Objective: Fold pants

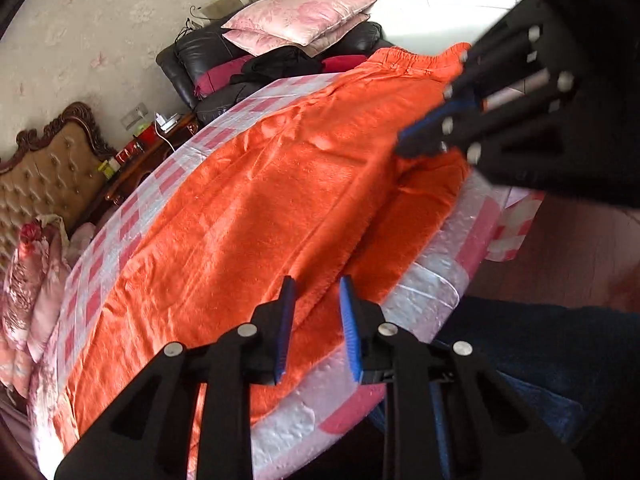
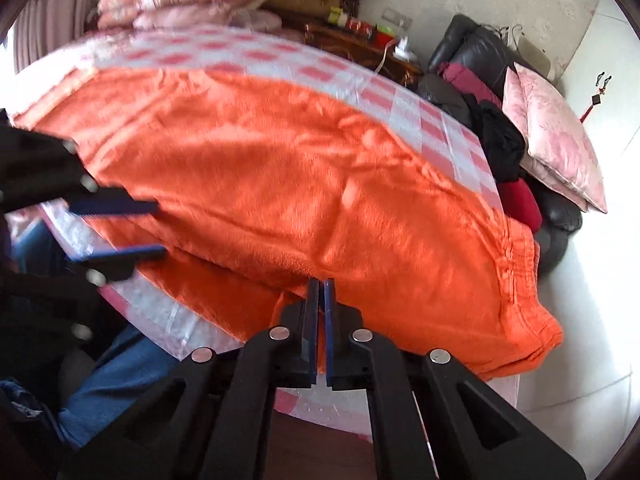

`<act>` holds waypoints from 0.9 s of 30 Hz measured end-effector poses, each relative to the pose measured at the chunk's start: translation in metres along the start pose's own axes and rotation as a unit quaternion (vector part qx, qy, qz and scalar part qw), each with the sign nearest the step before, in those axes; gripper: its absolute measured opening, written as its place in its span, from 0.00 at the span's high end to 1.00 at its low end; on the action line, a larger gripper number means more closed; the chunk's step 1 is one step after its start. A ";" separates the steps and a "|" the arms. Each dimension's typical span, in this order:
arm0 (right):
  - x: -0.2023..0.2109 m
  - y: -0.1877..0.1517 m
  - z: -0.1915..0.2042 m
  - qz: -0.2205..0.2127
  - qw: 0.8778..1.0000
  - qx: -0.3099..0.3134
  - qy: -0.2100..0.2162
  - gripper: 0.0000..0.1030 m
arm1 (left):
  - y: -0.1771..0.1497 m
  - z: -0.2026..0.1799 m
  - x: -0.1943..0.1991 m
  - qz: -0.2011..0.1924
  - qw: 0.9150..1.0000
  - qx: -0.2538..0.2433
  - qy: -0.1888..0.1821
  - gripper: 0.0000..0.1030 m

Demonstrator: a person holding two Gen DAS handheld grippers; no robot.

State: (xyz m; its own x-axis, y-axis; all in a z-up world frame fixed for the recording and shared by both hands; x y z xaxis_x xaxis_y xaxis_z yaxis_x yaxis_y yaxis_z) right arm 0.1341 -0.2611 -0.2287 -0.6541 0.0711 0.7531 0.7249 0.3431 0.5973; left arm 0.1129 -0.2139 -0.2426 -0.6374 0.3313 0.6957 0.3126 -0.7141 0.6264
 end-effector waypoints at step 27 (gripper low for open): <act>0.008 -0.034 0.012 0.070 0.992 0.043 0.098 0.92 | -0.010 -0.014 0.023 0.011 0.999 0.026 -0.036 0.96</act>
State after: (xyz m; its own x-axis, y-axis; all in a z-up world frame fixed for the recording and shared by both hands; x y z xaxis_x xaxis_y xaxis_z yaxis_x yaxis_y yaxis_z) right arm 0.1014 -0.2611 -0.2464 -0.4874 -0.0558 0.8714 0.7798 0.4211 0.4632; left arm 0.0855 -0.2082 -0.2381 -0.5787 0.3598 0.7318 0.3637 -0.6893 0.6265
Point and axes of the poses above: each gripper's, at about its wrist camera, not at the fingertips, and x roughly against the way its jaws point, z to its left, y to its top, the point moved 10 cm from there along -x, roughly the way its jaws point, and after that the axes turned 1 degree about x, right-handed, at the moved point
